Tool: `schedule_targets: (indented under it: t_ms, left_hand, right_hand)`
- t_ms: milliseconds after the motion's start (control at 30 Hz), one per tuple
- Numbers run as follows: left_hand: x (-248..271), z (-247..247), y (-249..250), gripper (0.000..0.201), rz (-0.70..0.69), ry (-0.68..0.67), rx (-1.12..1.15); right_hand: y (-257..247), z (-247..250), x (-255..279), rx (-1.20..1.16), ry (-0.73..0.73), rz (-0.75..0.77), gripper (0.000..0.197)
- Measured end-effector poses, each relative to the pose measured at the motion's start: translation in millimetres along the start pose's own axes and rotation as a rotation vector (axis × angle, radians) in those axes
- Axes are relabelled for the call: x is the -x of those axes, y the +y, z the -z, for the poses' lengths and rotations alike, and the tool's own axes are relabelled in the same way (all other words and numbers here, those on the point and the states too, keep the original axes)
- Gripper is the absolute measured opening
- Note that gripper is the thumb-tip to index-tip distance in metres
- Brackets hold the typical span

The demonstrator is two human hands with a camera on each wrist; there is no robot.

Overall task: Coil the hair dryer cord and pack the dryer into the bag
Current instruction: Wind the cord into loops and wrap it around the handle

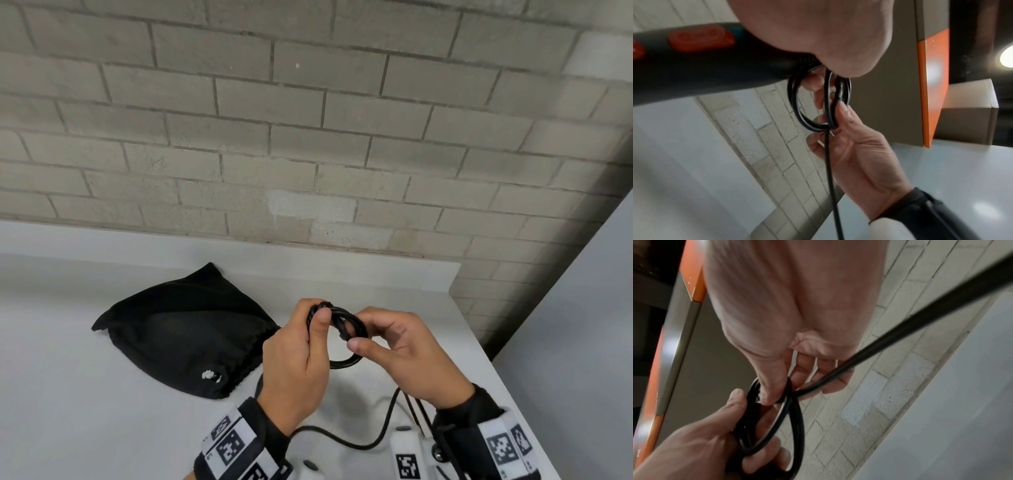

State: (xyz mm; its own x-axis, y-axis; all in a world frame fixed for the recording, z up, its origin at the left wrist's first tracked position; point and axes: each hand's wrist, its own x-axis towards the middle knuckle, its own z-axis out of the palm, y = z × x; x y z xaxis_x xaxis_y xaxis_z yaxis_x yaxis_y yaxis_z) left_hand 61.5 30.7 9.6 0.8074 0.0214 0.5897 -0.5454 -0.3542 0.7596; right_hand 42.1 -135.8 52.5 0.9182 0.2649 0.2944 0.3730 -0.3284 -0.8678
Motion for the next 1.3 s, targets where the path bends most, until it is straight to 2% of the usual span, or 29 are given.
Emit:
schedule_targets:
  t_ms: [200, 333, 400, 467, 500, 533, 600, 633, 700, 800, 867, 1100, 1267, 1300]
  left_hand:
    - [0.8, -1.9, 8.4, 0.05, 0.088, -0.025, 0.185]
    - [-2.4, -3.2, 6.1, 0.037, 0.102, -0.01, 0.223]
    - [-3.8, -3.9, 5.5, 0.034, 0.101, 0.002, 0.22]
    - [-4.7, -4.7, 4.3, 0.033, 0.096, 0.02, 0.21]
    - [-5.1, -5.2, 3.6, 0.033, 0.092, 0.031, 0.2]
    - [-4.8, -5.0, 2.7, 0.032, 0.089, 0.042, 0.191]
    - [-4.2, -4.4, 1.2, 0.03, 0.08, 0.057, 0.165]
    - [-3.8, -4.1, 1.0, 0.028, 0.069, 0.059, 0.144]
    - [-3.4, -3.3, 0.9, 0.023, 0.035, 0.062, 0.087]
    - [-4.2, -3.0, -1.7, 0.02, -0.023, 0.081, 0.019]
    - [-4.7, -2.8, -3.3, 0.02, -0.054, 0.093, -0.009]
    - [-3.5, -2.6, -6.1, 0.018, -0.089, 0.128, -0.054]
    - [-2.8, -2.9, -11.9, 0.05, -0.092, 0.159, -0.058]
    - [-3.0, -2.6, -13.0, 0.052, -0.092, 0.166, -0.061]
  right_hand:
    - [-0.9, 4.7, -3.1, -0.035, -0.006, -0.014, 0.019]
    - [4.3, -5.3, 0.7, -0.113, 0.158, -0.026, 0.035]
    - [8.4, -17.9, 4.6, 0.046, 0.311, 0.073, 0.036]
    - [12.3, -32.4, 9.4, 0.331, 0.428, 0.251, 0.021]
    - [14.5, -38.0, 11.8, 0.498, 0.45, 0.306, 0.011]
    - [16.5, -42.9, 14.2, 0.652, 0.465, 0.317, 0.01]
    - [18.9, -50.9, 18.1, 0.856, 0.47, 0.248, 0.03]
    - [17.2, -53.8, 19.4, 0.884, 0.465, 0.201, 0.038]
    - [11.9, -58.9, 21.5, 0.788, 0.411, 0.089, 0.043]
    - [5.2, -59.9, 23.5, 0.395, 0.285, -0.146, 0.037]
    - [-2.1, -58.1, 23.9, 0.175, 0.251, -0.236, 0.026]
    - [-14.4, -53.7, 23.6, -0.264, 0.204, -0.352, 0.027]
    - [-15.3, -48.0, 25.7, -0.44, 0.281, -0.363, 0.032]
    - [-18.3, -46.4, 25.9, -0.488, 0.283, -0.356, 0.033]
